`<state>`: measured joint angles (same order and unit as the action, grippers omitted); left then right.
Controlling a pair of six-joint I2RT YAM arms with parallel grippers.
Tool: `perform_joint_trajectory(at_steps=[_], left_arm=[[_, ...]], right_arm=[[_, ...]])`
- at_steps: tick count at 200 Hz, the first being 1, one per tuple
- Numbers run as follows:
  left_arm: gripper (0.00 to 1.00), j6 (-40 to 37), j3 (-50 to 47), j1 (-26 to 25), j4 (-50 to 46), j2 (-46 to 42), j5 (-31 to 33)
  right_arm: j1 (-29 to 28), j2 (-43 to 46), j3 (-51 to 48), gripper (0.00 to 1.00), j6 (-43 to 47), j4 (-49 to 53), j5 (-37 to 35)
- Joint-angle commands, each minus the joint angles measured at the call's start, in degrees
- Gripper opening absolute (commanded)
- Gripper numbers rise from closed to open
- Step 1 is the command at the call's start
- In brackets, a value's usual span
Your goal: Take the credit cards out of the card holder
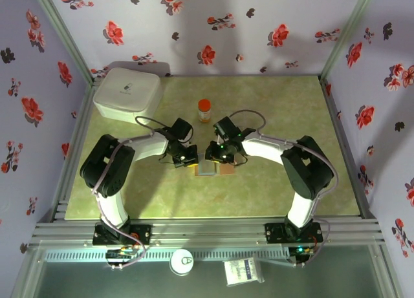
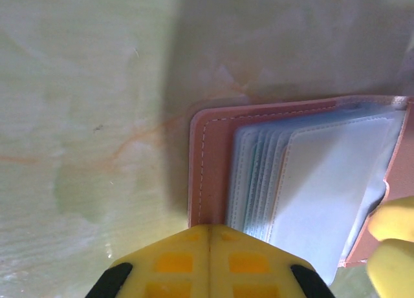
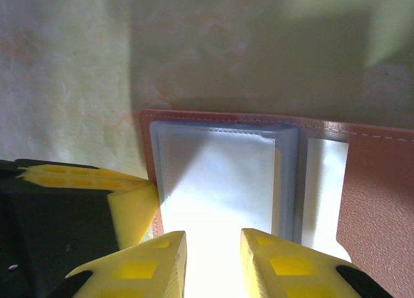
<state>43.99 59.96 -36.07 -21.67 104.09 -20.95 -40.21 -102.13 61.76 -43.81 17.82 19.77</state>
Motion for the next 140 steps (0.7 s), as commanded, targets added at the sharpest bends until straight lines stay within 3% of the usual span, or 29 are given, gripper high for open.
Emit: perform_joint_trajectory(at_steps=[1, 140], left_arm=[[0.0, -0.6, 1.1, -0.2, -2.2, 1.4, 1.5], [0.0, -0.8, 1.4, -0.2, -2.7, 1.5, 1.5]], right_arm=[[-0.5, -1.1, 0.6, 0.29, -0.9, 1.0, 0.6], [-0.4, -0.4, 1.0, 0.28, 1.4, 5.5, -4.4]])
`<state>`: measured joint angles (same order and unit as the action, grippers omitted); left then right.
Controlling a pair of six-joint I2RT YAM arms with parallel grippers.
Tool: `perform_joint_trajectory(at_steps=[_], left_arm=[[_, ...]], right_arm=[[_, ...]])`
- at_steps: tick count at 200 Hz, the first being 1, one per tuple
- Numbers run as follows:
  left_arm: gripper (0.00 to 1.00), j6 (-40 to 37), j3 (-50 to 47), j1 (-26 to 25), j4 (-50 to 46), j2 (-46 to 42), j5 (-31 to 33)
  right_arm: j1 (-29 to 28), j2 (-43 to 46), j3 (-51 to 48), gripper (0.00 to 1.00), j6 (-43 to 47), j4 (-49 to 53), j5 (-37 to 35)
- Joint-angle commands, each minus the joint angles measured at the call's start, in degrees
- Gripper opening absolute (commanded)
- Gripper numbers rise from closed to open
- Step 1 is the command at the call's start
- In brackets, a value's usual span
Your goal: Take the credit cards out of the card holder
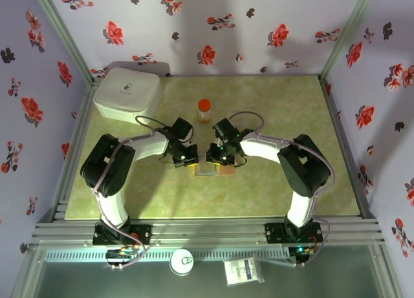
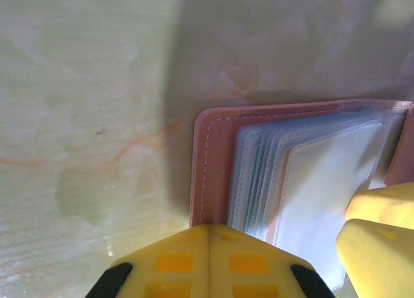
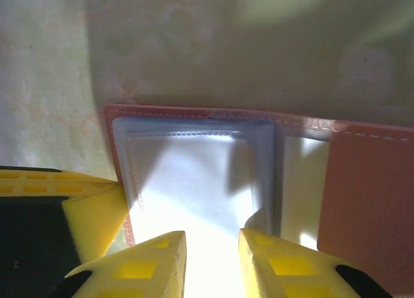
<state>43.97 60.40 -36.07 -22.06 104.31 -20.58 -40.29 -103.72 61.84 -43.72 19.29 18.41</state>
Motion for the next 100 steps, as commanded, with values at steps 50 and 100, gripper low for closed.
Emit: perform_joint_trajectory(at_steps=[50, 100], left_arm=[[0.0, -0.8, 1.3, -0.2, -2.5, 0.9, 1.2], [0.0, -0.5, 2.0, -0.2, -3.0, -0.2, 1.1]], right_arm=[[-0.1, 1.8, 0.4, 0.25, 1.4, 4.4, -3.9], [0.2, 1.8, -0.3, 0.18, 1.3, 3.7, -3.7]])
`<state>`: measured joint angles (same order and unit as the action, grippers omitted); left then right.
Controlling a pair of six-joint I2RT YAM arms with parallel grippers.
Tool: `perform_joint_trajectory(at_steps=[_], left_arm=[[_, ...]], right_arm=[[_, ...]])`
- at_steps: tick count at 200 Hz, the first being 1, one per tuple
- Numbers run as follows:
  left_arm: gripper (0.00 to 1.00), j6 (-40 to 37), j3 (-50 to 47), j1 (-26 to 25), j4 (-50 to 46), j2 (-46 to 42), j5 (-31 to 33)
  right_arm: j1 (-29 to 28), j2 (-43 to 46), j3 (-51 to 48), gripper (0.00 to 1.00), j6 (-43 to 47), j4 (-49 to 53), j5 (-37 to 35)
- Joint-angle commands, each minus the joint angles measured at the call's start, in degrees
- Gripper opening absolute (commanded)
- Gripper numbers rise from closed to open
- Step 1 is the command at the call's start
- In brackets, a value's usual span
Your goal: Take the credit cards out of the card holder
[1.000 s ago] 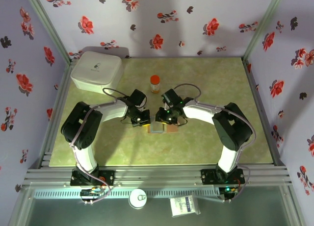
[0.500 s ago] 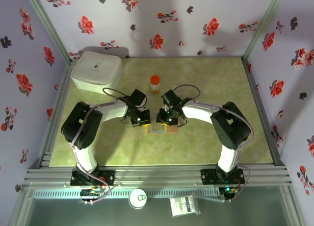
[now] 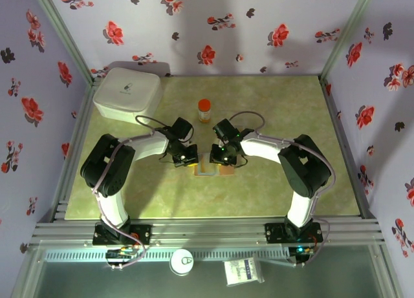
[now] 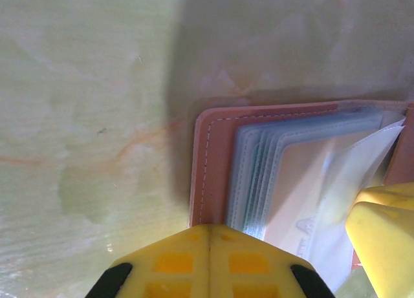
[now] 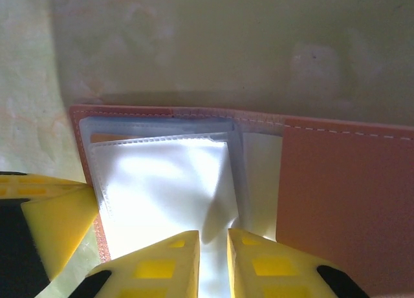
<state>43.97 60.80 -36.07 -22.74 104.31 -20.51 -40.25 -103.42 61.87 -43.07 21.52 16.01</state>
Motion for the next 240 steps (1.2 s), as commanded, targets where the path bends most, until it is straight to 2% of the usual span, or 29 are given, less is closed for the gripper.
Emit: perform_joint_trajectory(at_steps=[1, 35, 68, 116, 150, 240], left_arm=[[0.0, -0.5, 1.6, -0.2, -2.3, -0.3, 1.0], [0.0, 0.0, 2.5, -0.1, -2.9, -2.4, 0.5], [0.0, 2.4, 1.9, -0.1, -0.3, -4.3, -2.7], [0.17, 8.2, -1.3, -0.2, 8.0, -5.1, -8.0], [0.25, 8.9, -1.8, -0.3, 8.9, -3.8, -8.6], [0.26, 10.2, -2.7, -0.9, 11.5, 0.1, -9.7]], right_arm=[[0.2, 1.5, -0.3, 0.18, 0.6, 1.5, -1.3], [0.5, 1.9, -0.9, 0.16, 0.5, 1.1, -1.4], [0.7, 1.8, -1.7, 0.15, 0.1, 0.0, -0.8], [0.8, 1.8, -1.9, 0.14, 0.0, -0.3, -0.5], [0.9, 2.0, -2.2, 0.14, 0.0, -0.3, -0.5], [0.9, 2.6, -2.5, 0.14, 0.0, -0.5, -0.1]])
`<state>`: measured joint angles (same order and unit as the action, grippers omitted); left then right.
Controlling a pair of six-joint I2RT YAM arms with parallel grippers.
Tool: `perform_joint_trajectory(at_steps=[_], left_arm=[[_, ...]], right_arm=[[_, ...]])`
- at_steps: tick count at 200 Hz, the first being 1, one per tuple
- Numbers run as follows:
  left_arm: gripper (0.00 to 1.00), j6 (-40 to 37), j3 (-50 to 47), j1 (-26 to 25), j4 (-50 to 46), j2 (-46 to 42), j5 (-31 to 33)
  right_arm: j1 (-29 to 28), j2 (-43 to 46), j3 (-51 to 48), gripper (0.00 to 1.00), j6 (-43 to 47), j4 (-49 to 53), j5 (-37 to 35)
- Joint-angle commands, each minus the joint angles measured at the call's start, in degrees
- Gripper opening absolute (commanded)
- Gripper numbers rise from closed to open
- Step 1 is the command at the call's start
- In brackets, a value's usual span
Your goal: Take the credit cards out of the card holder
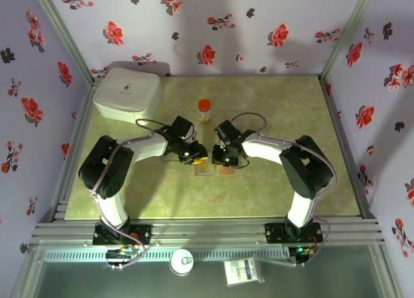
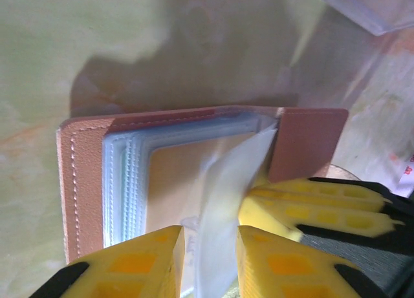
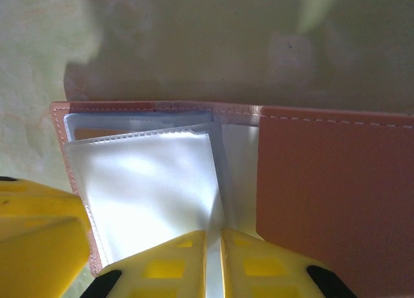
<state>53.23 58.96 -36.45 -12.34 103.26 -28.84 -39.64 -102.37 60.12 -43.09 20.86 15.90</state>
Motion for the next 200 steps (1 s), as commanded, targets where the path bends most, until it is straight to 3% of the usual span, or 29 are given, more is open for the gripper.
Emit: perform_joint_trajectory(at_steps=[1, 66, 127, 200], left_arm=[[0.26, 1.0, -0.9, -0.6, 1.1, 1.2, -1.4], [0.18, 2.2, -0.4, -0.7, 2.8, 1.2, -2.1], [0.18, 1.8, 2.2, -1.3, 0.7, 0.1, -2.6], [0.25, 1.7, 8.2, -3.9, -1.6, 2.9, -3.0]], right_arm=[[0.3, 1.5, -0.8, 0.14, 0.0, 0.1, 0.0], [0.3, 2.5, -0.9, 0.14, -0.2, 0.0, 0.2], [1.7, 6.1, -1.0, 0.19, 2.0, 4.9, -3.4], [5.2, 11.6, -3.5, 0.2, 6.1, 12.6, -10.5]])
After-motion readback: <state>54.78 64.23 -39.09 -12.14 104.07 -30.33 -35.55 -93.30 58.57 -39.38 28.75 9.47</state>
